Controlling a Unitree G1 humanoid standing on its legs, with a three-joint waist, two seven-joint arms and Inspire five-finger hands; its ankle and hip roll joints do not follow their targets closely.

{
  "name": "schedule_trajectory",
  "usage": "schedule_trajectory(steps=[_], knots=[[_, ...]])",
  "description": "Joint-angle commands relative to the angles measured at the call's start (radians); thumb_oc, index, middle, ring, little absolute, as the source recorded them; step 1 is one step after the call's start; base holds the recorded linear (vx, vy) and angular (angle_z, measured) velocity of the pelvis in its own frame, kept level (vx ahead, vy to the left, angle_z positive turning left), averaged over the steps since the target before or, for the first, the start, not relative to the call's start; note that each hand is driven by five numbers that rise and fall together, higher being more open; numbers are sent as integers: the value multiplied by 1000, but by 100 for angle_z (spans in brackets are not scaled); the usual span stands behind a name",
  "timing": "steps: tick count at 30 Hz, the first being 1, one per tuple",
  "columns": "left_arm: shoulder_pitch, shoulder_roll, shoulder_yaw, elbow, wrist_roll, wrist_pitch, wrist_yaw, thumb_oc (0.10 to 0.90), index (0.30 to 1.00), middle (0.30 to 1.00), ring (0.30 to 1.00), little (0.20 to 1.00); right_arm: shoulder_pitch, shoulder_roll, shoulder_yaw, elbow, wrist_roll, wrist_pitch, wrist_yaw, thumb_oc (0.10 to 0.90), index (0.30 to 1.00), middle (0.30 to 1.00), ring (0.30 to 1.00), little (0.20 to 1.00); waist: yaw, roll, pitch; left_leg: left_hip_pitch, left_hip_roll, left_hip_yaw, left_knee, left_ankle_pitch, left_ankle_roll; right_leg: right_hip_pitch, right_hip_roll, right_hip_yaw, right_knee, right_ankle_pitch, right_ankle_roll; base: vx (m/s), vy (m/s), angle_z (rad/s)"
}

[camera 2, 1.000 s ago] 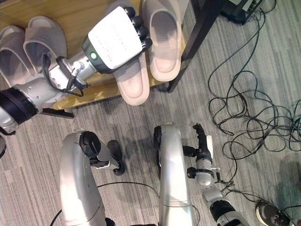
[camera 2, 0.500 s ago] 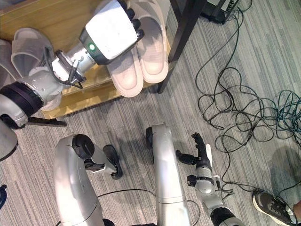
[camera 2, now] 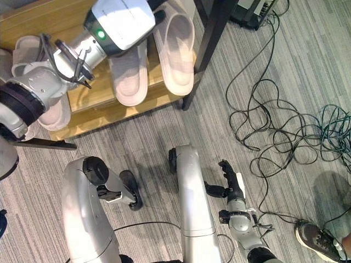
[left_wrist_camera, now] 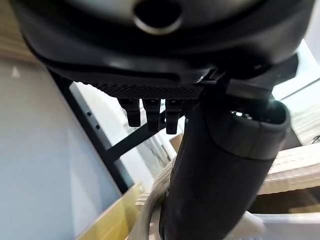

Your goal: Arrange the slippers neatly on the shoe rack.

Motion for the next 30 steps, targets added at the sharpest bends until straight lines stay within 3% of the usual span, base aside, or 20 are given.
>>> schedule_trajectory(steps=[1, 6, 9, 13, 14, 15, 25, 27, 28, 30], knots=[[-257, -10, -10, 51, -45, 32, 11, 800, 900, 900, 900, 900, -9, -27, -20, -80, 14, -26, -4, 800, 900, 900, 900, 900, -17, -27, -31, 120, -68, -190, 48, -183, -43, -11, -68, 100, -79, 80, -67, -29, -27, 3], [-252, -30, -10, 80, -36, 24, -87, 800, 900, 900, 900, 900, -3, -41, -8, -60, 13, -9, 15, 800, 900, 900, 900, 900, -16, -21, -31, 120, -79, -196, 49, -178, -48, -11, -71, 103, -70, 74, -76, -24, -28, 4], [-240, -65, -10, 187, -37, 21, -169, 800, 900, 900, 900, 900, -8, -26, 3, -52, 24, 1, 44, 800, 900, 900, 900, 900, -11, -31, -31, 120, -86, -198, 37, -171, -51, -11, -75, 98, -74, 74, -80, -5, -16, 1], [-240, -66, -10, 188, -37, 21, -169, 800, 900, 900, 900, 900, -8, -26, 2, -52, 24, 1, 44, 800, 900, 900, 900, 900, -11, -30, -31, 120, -86, -198, 37, -172, -51, -11, -75, 98, -74, 74, -80, 1, -8, 0], [-215, -82, -10, 345, -57, 52, -219, 800, 900, 900, 900, 900, -8, 0, 21, -48, 24, -1, 65, 800, 900, 900, 900, 900, -7, -59, -31, 120, -84, -204, 38, -174, -51, -11, -77, 91, -77, 76, -81, 3, -35, 0], [-218, -83, -10, 362, -55, 55, -219, 800, 900, 900, 900, 900, -4, 3, 24, -51, 24, -4, 67, 800, 900, 900, 900, 900, -7, -63, -31, 120, -82, -204, 39, -176, -50, -11, -79, 91, -76, 77, -80, 3, -35, -2], [-244, -89, -10, 436, -60, 118, -227, 800, 900, 900, 900, 900, -7, 30, 46, -51, 33, 3, 96, 800, 900, 900, 900, 900, 1, -84, -31, 120, -79, -205, 48, -182, -46, -11, -83, 89, -72, 79, -74, 0, 0, -1], [-251, -117, -10, 447, -71, 125, -253, 800, 900, 900, 900, 900, -21, 42, 55, -51, 39, 16, 104, 800, 900, 900, 900, 900, 4, -100, -31, 120, -81, -200, 53, -183, -46, -11, -84, 92, -67, 79, -74, -14, -20, 1], [-256, -143, -10, 461, -95, 133, -259, 800, 900, 900, 900, 900, -29, 60, 60, -51, 44, 21, 106, 800, 900, 900, 900, 900, 7, -121, -31, 120, -83, -199, 54, -182, -47, -11, -85, 92, -64, 77, -76, 0, 0, 0], [-258, -150, -9, 462, -97, 135, -263, 800, 900, 900, 900, 900, -27, 62, 60, -52, 45, 24, 107, 800, 900, 900, 900, 900, 7, -125, -31, 120, -85, -198, 53, -180, -47, -11, -86, 92, -62, 76, -76, -11, -15, 1]])
